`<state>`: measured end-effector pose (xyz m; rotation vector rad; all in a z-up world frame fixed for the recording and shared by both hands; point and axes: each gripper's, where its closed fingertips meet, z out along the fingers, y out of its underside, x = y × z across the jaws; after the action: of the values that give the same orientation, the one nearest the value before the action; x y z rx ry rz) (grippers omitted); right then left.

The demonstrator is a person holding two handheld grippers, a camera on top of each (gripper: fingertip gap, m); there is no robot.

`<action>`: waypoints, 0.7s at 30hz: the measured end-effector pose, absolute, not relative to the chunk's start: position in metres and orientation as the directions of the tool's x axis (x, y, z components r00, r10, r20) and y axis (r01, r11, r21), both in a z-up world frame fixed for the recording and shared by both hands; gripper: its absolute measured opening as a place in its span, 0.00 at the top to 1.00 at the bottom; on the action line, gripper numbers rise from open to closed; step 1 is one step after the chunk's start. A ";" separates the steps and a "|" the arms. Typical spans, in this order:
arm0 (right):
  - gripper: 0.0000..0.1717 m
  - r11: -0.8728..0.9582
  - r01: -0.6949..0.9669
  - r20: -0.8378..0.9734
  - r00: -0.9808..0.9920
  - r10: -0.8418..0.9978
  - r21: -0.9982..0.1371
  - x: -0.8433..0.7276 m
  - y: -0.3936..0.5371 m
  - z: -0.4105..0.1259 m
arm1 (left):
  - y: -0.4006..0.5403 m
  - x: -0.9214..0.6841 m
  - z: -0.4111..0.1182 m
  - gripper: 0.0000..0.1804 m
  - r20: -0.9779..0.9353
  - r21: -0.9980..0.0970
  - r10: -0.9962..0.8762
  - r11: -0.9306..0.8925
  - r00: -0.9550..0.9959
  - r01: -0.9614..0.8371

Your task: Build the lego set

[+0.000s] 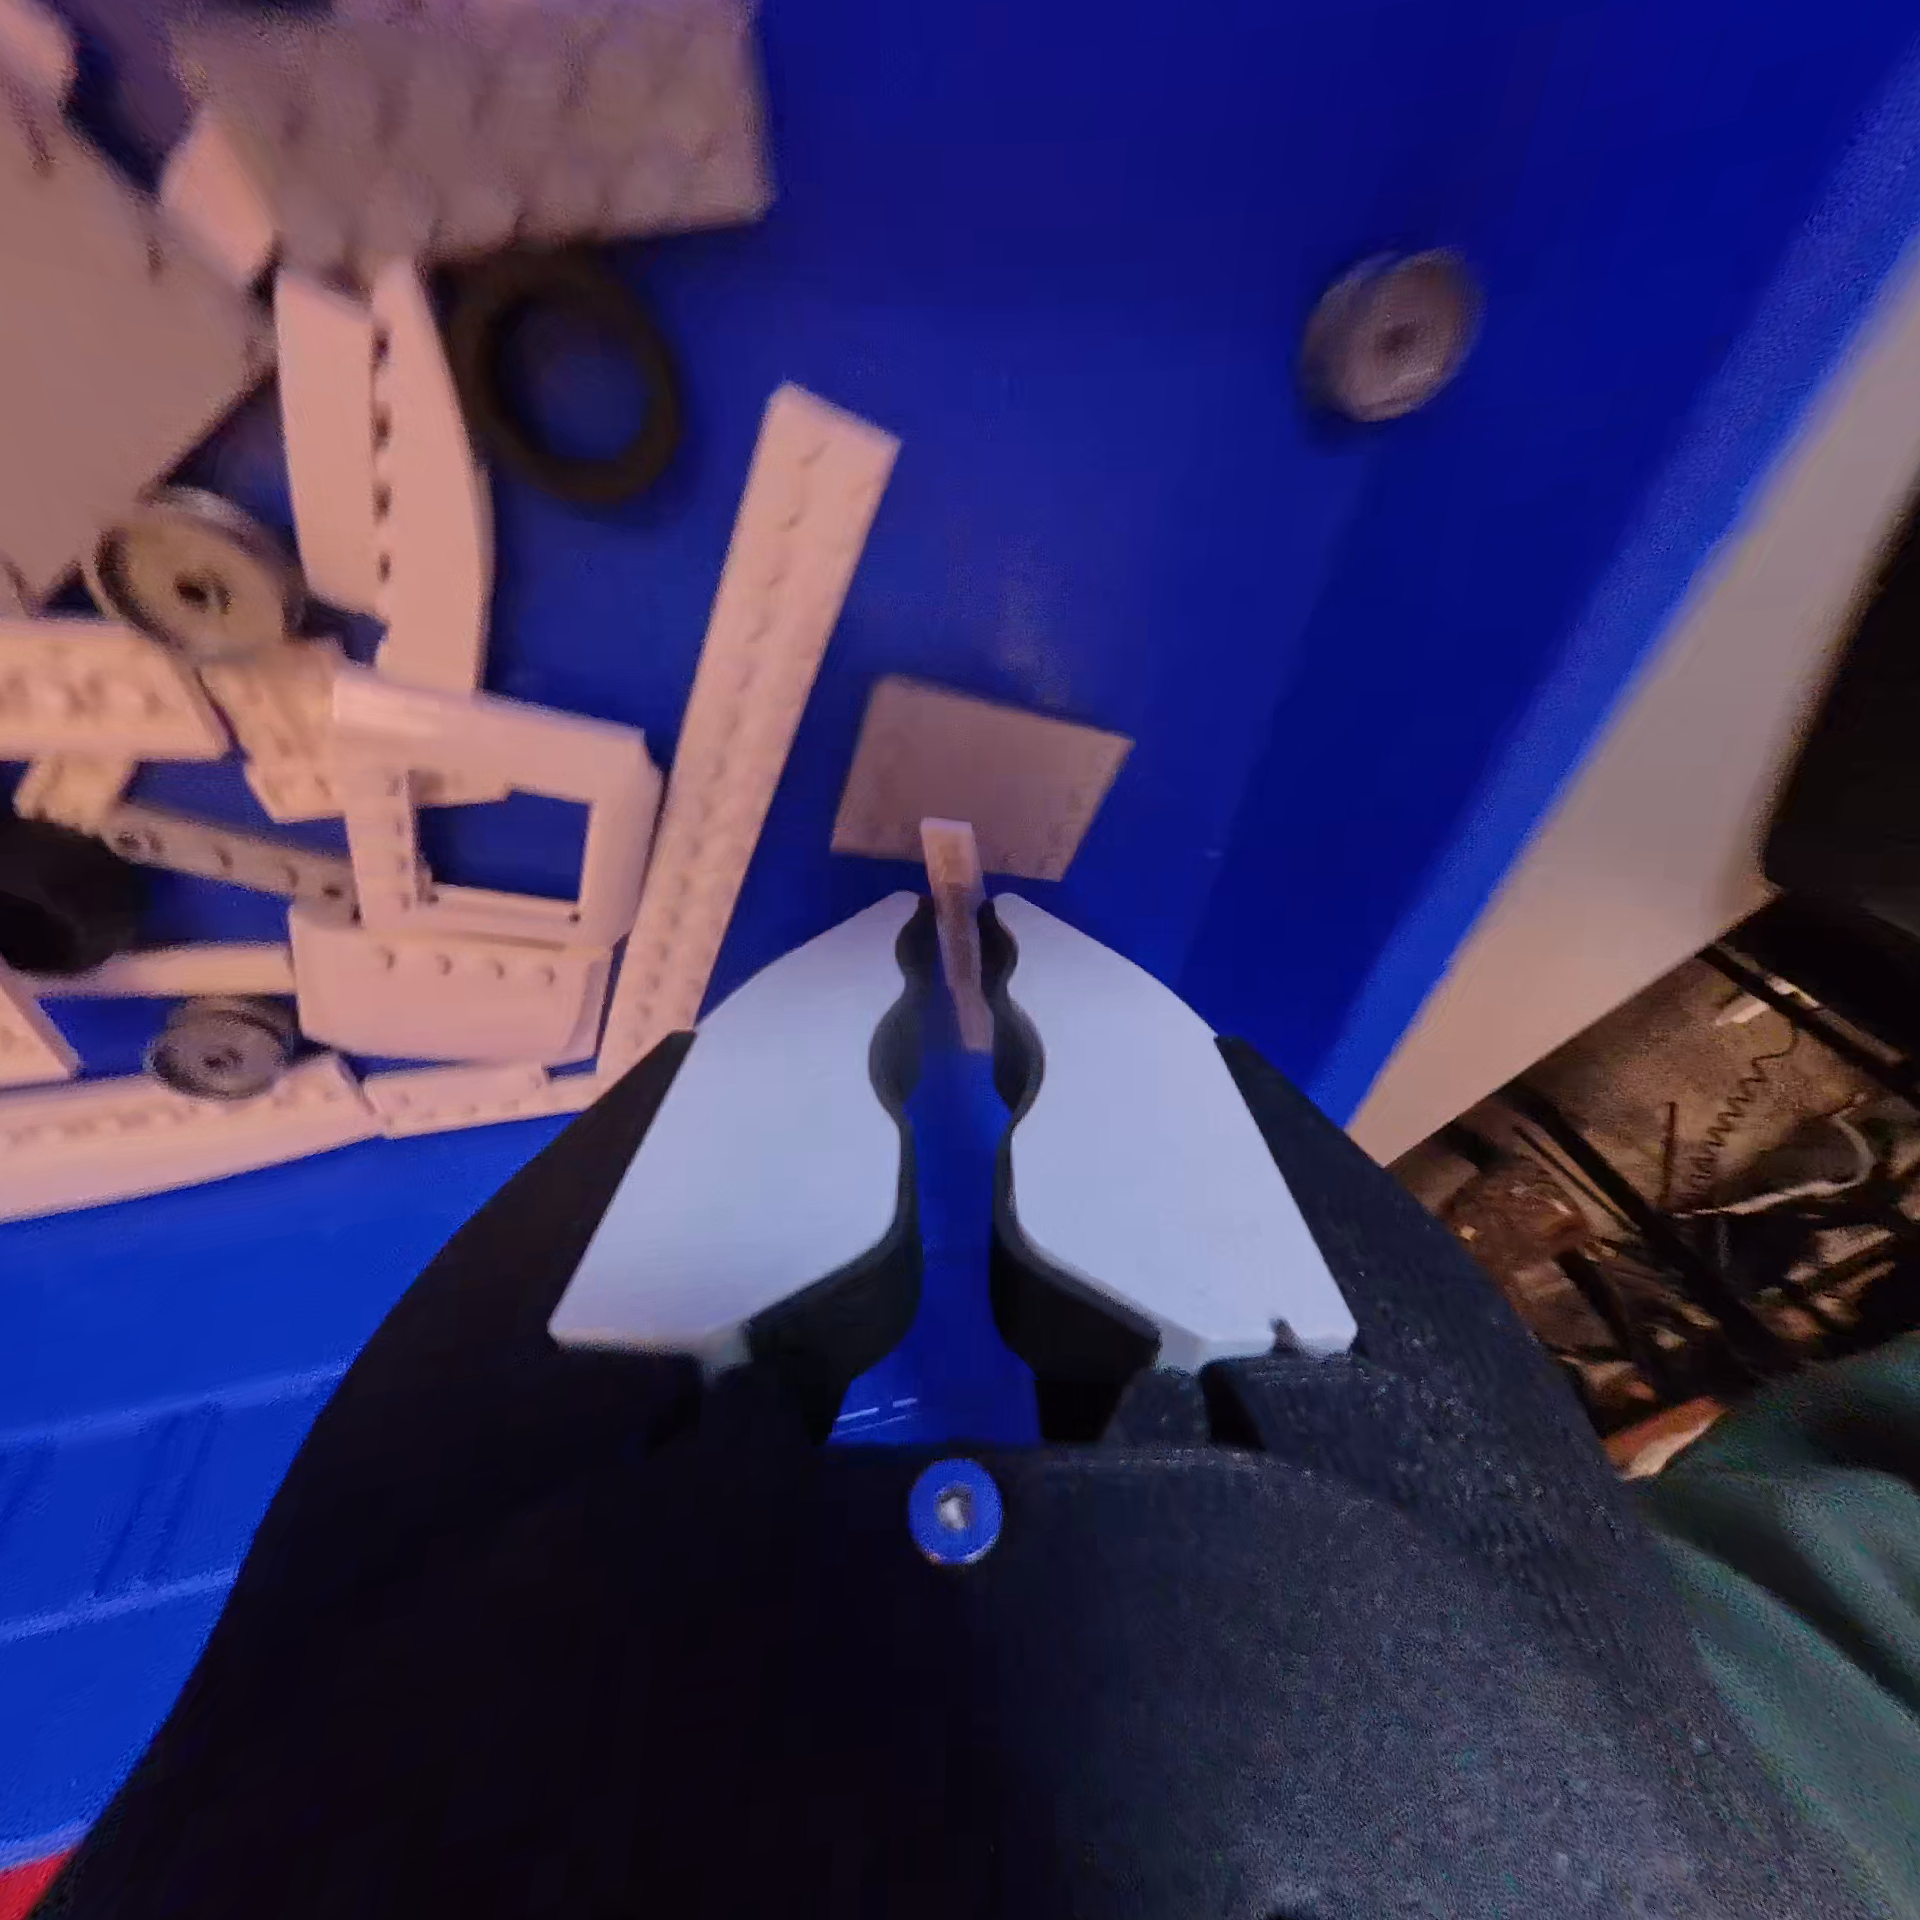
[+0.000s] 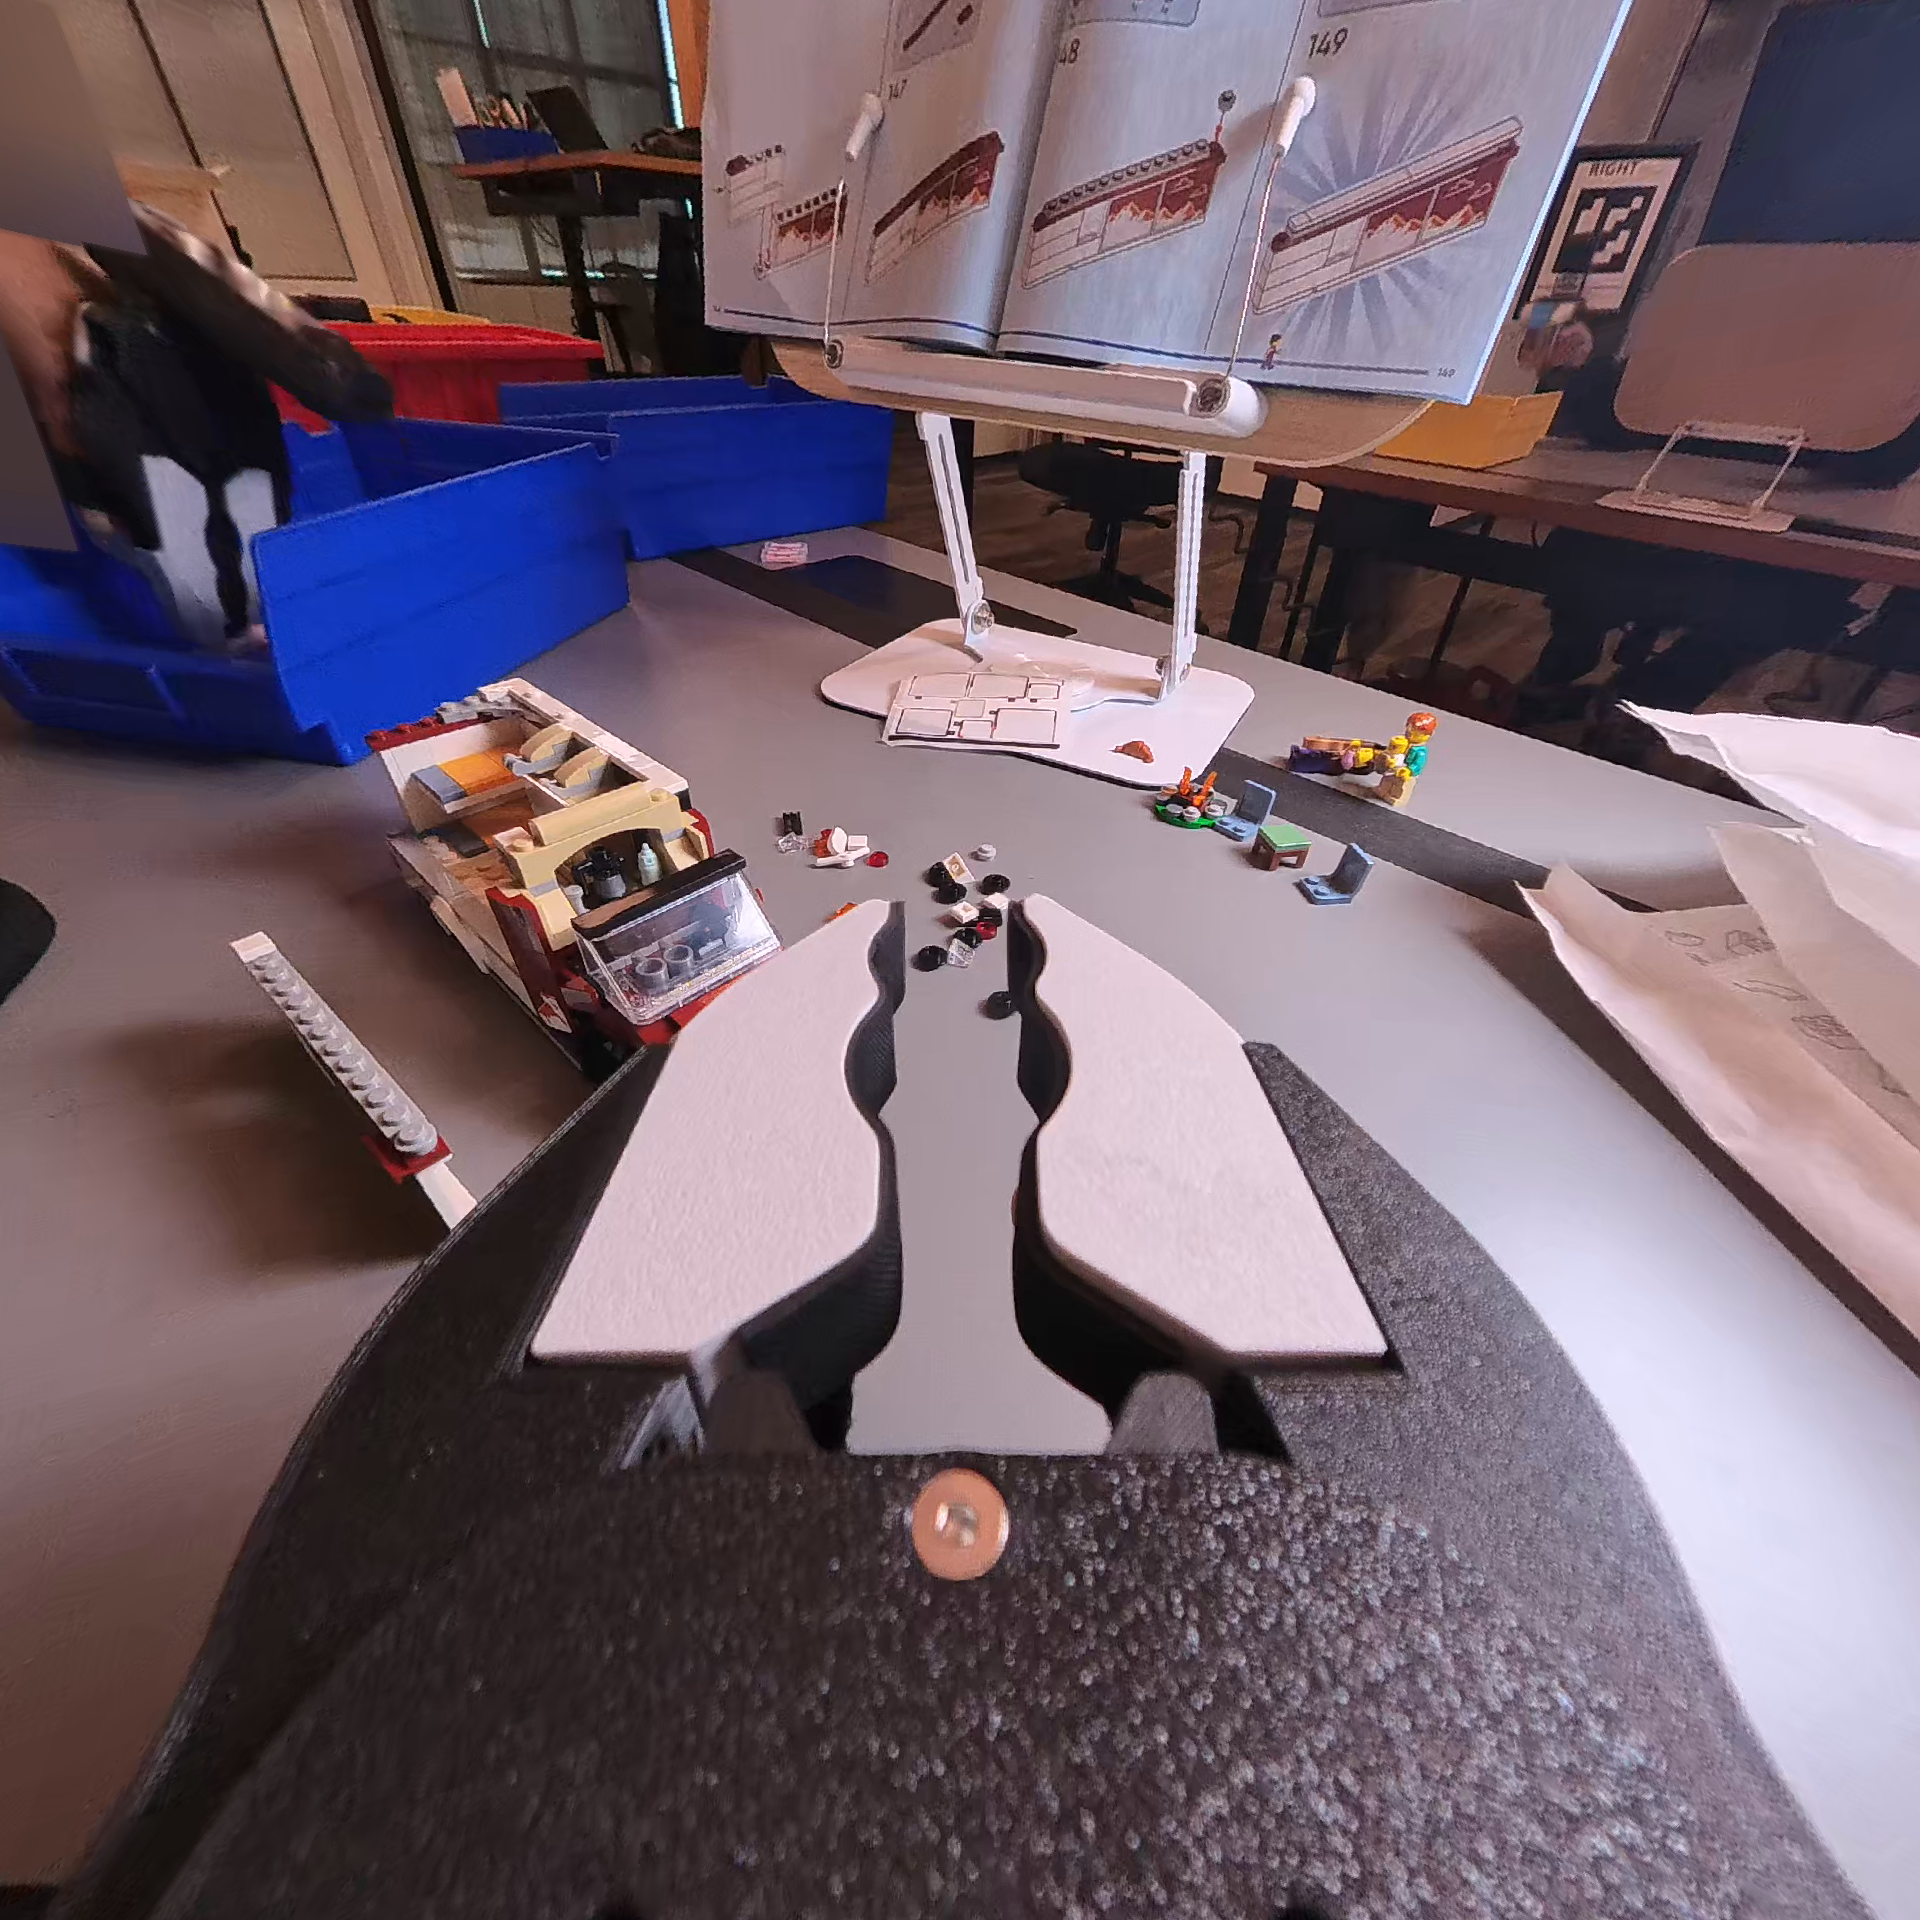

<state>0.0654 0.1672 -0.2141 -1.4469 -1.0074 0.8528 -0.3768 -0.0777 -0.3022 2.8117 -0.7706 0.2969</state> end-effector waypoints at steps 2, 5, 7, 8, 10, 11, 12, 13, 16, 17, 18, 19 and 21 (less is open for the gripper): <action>0.90 -0.011 0.119 0.034 0.369 0.929 -0.993 0.064 0.166 -0.214 | -0.069 -0.357 -0.283 0.91 0.311 -0.004 -0.529 -0.831 0.789 -0.556; 0.90 -0.002 0.131 0.046 0.364 0.930 -0.991 0.063 0.164 -0.215 | -0.049 -0.365 -0.256 0.82 0.244 -0.146 -0.553 -0.833 0.797 -0.534; 0.90 0.008 0.135 0.057 0.364 0.930 -0.991 0.063 0.164 -0.215 | -0.028 -0.400 -0.245 0.84 0.083 -0.182 -0.488 -0.865 0.869 -0.468; 0.90 0.012 0.134 0.061 0.365 0.929 -0.991 0.063 0.164 -0.214 | -0.019 -0.422 -0.241 0.84 -0.010 -0.185 -0.429 -0.887 0.903 -0.423; 0.90 0.019 0.134 0.067 0.369 0.927 -0.991 0.064 0.164 -0.213 | -0.007 -0.465 -0.238 0.86 -0.175 -0.166 -0.314 -0.925 0.933 -0.342; 0.90 0.022 0.134 0.071 0.372 0.925 -0.991 0.064 0.164 -0.213 | -0.007 -0.479 -0.240 0.86 -0.215 -0.142 -0.283 -0.938 0.935 -0.316; 0.90 0.025 0.133 0.073 0.376 0.924 -0.991 0.065 0.165 -0.212 | -0.008 -0.488 -0.245 0.86 -0.222 -0.113 -0.262 -0.950 0.939 -0.291; 0.90 0.025 0.132 0.074 0.379 0.922 -0.991 0.065 0.165 -0.212 | -0.011 -0.492 -0.252 0.86 -0.207 -0.076 -0.233 -0.965 0.950 -0.253; 0.90 0.019 0.128 0.068 0.385 0.920 -0.992 0.066 0.167 -0.212 | -0.015 -0.498 -0.278 0.86 -0.164 0.018 -0.127 -0.992 0.978 -0.126; 0.90 0.018 0.128 0.066 0.386 0.920 -0.992 0.066 0.167 -0.213 | -0.013 -0.498 -0.285 0.86 -0.153 0.034 -0.089 -0.996 0.984 -0.084; 0.90 0.016 0.129 0.065 0.386 0.920 -0.992 0.066 0.167 -0.213 | -0.013 -0.500 -0.291 0.87 -0.149 0.060 -0.067 -0.996 0.987 -0.058; 0.90 0.015 0.131 0.065 0.386 0.920 -0.991 0.066 0.168 -0.214 | -0.014 -0.504 -0.296 0.88 -0.168 0.097 -0.070 -0.994 0.983 -0.054; 0.90 0.016 0.137 0.068 0.385 0.920 -0.990 0.066 0.168 -0.215 | -0.019 -0.507 -0.305 0.90 -0.165 0.178 -0.113 -0.981 0.980 -0.083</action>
<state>0.0662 0.1675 -0.2149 -1.4349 -1.0184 0.8135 -0.5066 -0.0192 -0.3051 2.9559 -0.1478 -0.2614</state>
